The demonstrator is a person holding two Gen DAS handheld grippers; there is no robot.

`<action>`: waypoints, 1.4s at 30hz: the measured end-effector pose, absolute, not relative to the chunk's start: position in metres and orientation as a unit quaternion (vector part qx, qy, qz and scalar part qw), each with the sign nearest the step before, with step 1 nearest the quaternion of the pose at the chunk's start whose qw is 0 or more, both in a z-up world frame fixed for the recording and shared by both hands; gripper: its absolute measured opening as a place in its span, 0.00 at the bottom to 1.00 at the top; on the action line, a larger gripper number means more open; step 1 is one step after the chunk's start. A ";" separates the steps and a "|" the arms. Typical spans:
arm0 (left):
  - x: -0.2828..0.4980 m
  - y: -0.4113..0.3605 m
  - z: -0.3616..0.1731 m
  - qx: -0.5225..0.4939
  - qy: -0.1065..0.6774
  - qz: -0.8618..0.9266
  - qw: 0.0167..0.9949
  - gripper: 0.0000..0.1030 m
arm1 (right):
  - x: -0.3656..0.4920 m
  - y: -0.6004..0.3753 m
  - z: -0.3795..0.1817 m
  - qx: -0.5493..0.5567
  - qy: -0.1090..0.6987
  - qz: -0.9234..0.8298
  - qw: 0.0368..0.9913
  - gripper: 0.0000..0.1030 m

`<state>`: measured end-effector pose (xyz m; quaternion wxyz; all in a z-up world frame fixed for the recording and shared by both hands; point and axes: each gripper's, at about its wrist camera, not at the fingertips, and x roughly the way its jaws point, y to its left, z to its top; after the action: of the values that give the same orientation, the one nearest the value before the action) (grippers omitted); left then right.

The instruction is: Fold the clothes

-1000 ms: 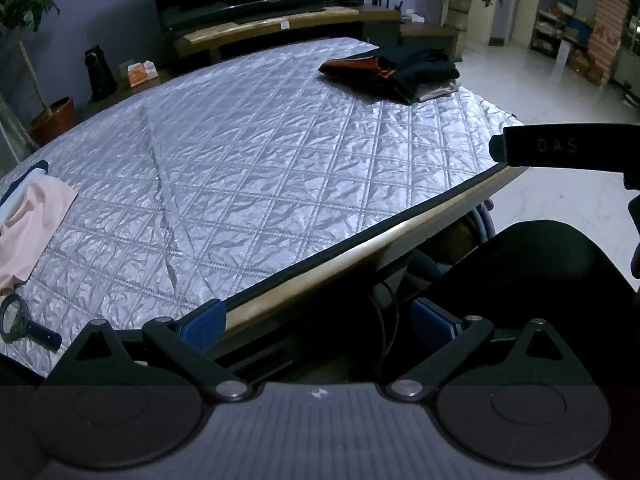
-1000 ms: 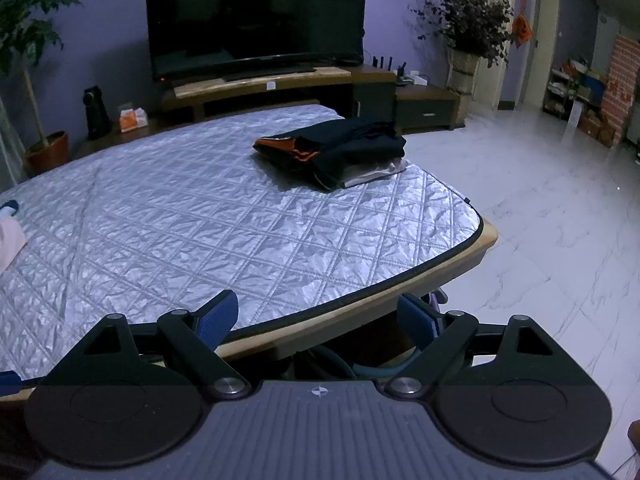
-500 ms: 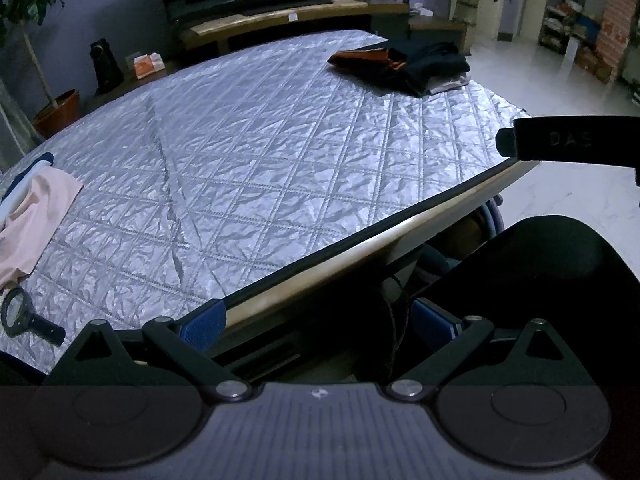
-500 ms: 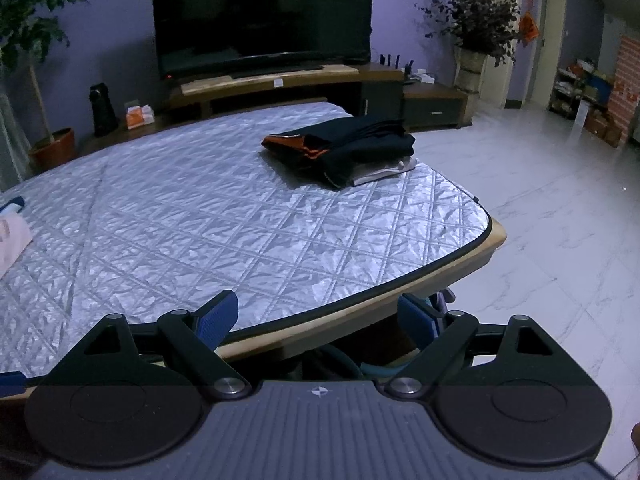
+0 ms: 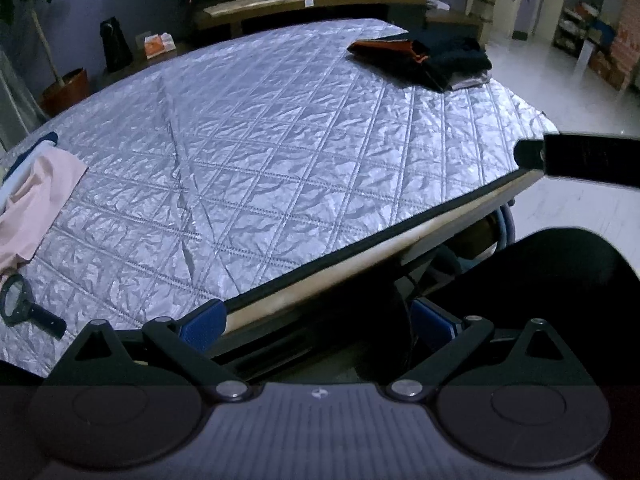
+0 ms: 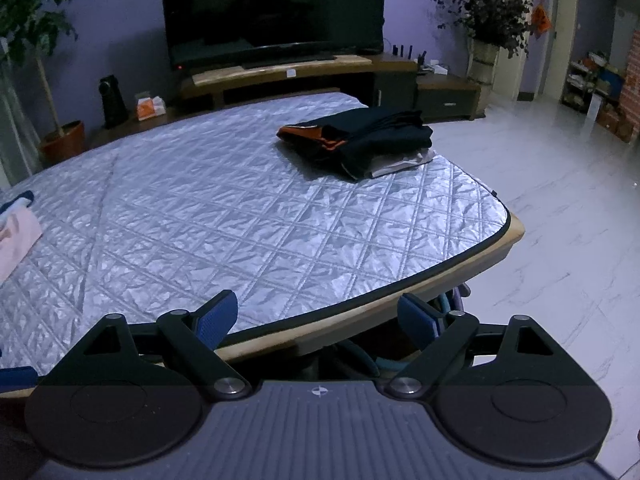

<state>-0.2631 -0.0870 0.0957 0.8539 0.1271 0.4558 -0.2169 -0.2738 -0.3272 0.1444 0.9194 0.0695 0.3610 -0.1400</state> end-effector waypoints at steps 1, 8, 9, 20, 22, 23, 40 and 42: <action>-0.261 -0.087 0.096 0.126 0.456 -0.216 0.854 0.95 | -0.273 -0.328 0.144 0.071 0.362 -0.140 0.919 0.88; -0.246 -0.088 0.097 0.125 0.462 -0.214 0.852 0.93 | -0.266 -0.334 0.142 0.089 0.366 -0.148 0.915 0.88; -0.244 -0.088 0.097 0.124 0.462 -0.213 0.852 0.92 | -0.265 -0.334 0.141 0.090 0.366 -0.149 0.914 0.88; -0.218 -0.082 0.105 0.120 0.439 -0.190 0.870 0.92 | -0.246 -0.341 0.136 0.106 0.381 -0.144 0.907 0.88; -0.211 -0.078 0.105 0.108 0.440 -0.181 0.873 0.92 | -0.238 -0.337 0.136 0.093 0.378 -0.138 0.911 0.88; -0.206 -0.075 0.104 0.103 0.442 -0.175 0.874 0.92 | -0.234 -0.333 0.137 0.081 0.376 -0.133 0.913 0.88; -0.132 -0.023 0.083 0.046 0.469 -0.072 0.879 0.99 | -0.151 -0.290 0.122 0.042 0.408 -0.055 0.910 0.88; -0.125 -0.018 0.083 0.037 0.462 -0.063 0.884 0.99 | -0.144 -0.286 0.120 0.035 0.412 -0.048 0.909 0.88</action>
<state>-0.1245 -0.0182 0.0832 0.8836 0.0375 0.4625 -0.0634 -0.1440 -0.2855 0.1199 0.9093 0.0347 0.4118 -0.0484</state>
